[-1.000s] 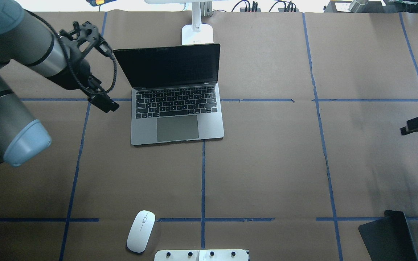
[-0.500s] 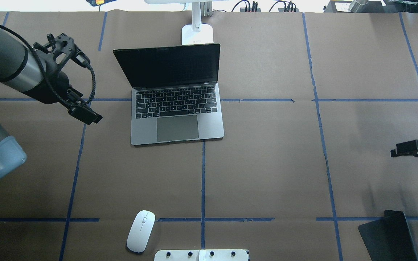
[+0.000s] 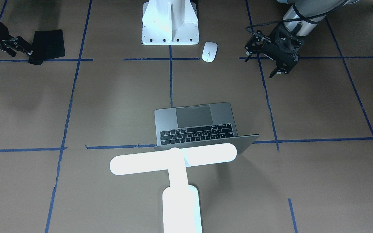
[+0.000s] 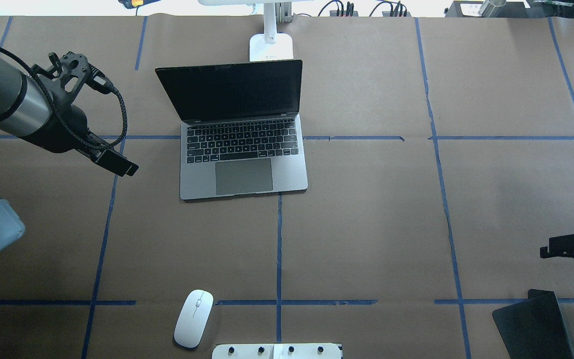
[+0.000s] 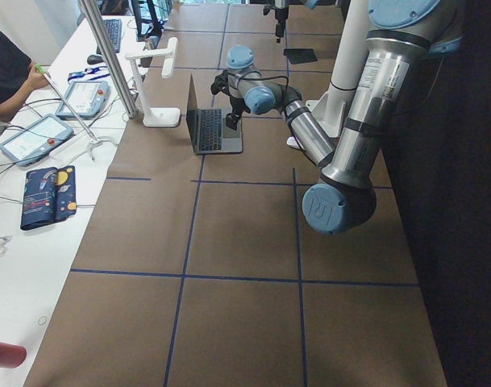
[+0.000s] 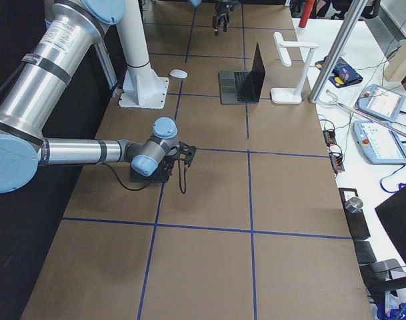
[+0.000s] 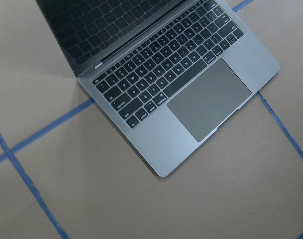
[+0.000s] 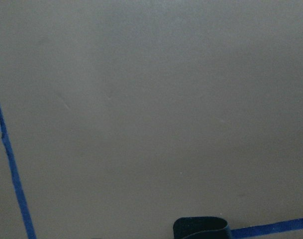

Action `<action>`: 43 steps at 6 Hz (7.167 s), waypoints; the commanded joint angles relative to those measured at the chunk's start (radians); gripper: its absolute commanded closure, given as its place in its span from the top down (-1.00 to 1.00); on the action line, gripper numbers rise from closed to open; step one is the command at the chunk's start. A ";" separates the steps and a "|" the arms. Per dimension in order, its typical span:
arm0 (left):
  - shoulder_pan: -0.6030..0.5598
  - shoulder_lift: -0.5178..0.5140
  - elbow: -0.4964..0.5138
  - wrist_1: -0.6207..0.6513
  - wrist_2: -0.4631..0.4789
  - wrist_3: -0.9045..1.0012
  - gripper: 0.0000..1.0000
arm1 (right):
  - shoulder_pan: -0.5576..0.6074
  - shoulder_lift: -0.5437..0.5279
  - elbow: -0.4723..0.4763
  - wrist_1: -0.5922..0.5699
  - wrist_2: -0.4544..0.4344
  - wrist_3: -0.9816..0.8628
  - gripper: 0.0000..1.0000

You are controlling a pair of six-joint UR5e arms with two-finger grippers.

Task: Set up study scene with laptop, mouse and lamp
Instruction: 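Withdraw the left gripper while the right gripper reaches to the black mousepad, then grasp the black mousepad edge with the right gripper and lift it, then carry the mousepad beside the laptop and release it with the right gripper, then grasp the white mouse with the left gripper while the right gripper withdraws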

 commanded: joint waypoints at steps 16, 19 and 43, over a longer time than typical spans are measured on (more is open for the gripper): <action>0.130 0.032 -0.079 0.037 -0.015 -0.336 1.00 | 0.088 0.482 -0.113 -0.140 -0.052 0.099 -1.00; 0.155 0.030 -0.080 0.037 0.027 -0.338 1.00 | 0.214 0.905 -0.497 -0.206 0.008 0.087 -1.00; 0.641 -0.089 0.153 0.065 0.409 -0.368 1.00 | 0.500 0.617 -0.207 -0.200 0.333 -0.250 1.00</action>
